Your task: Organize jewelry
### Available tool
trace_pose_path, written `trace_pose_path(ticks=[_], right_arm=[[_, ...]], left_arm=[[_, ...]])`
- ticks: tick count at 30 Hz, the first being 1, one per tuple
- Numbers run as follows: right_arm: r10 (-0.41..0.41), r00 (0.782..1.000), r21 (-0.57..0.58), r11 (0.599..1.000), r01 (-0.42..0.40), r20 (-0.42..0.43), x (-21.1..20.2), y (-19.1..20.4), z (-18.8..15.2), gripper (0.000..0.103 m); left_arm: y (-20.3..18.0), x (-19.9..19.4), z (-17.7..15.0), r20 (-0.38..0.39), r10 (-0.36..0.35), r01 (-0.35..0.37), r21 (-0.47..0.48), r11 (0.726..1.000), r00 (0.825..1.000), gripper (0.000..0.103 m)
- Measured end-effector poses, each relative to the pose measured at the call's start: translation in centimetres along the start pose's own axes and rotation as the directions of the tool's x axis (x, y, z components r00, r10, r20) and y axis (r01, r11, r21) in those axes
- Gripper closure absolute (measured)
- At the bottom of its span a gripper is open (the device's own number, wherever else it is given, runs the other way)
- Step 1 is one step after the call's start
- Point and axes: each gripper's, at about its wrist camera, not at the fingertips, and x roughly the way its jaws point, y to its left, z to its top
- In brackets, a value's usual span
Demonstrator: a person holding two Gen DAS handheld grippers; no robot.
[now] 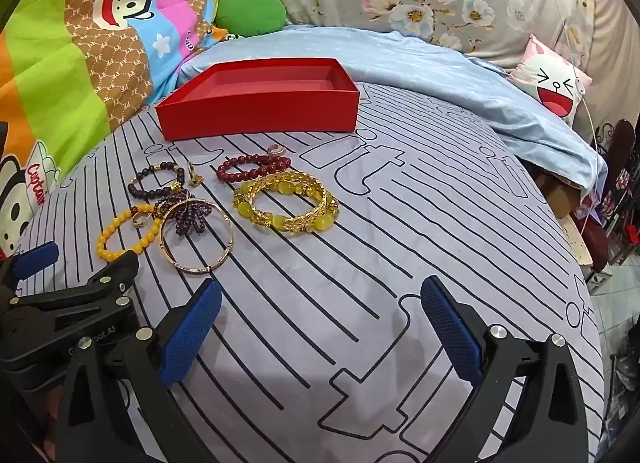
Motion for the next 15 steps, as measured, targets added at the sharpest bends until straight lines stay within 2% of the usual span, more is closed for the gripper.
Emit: trace_pose_path(ticks=[15], right_arm=[[-0.004, 1.0, -0.001, 1.0, 0.004, 0.004, -0.1, 0.04, -0.01, 0.007]], left_arm=[[0.01, 0.02, 0.0, -0.002, -0.001, 0.001, 0.0, 1.0, 1.0, 0.009]])
